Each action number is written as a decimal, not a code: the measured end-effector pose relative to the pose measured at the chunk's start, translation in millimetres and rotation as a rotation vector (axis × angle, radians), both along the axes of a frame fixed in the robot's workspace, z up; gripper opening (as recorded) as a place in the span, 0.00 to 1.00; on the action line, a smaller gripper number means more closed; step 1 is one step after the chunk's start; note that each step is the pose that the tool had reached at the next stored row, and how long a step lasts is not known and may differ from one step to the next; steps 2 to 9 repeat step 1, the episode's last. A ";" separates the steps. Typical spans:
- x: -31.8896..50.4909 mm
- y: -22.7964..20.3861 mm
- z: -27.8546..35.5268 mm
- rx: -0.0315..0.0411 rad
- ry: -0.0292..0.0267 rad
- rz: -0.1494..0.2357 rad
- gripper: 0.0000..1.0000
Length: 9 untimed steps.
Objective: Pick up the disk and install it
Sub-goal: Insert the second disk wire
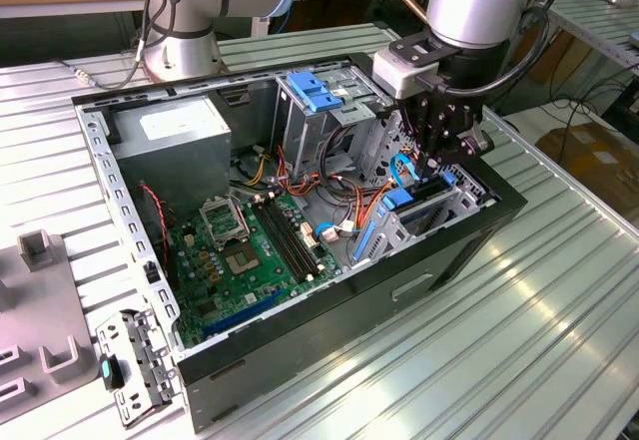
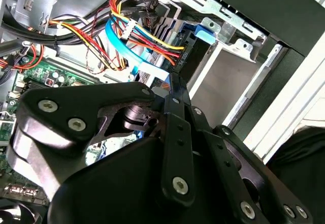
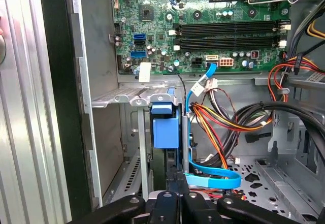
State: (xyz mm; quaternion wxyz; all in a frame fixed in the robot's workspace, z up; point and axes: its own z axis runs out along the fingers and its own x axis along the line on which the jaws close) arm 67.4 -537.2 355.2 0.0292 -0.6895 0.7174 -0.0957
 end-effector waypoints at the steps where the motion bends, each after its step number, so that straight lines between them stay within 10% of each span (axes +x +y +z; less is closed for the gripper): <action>1: 0.0 0.0 0.0 0.0000 0.0000 0.000 0.11; 9: 0.0 0.0 0.0 0.0000 0.0000 0.000 0.11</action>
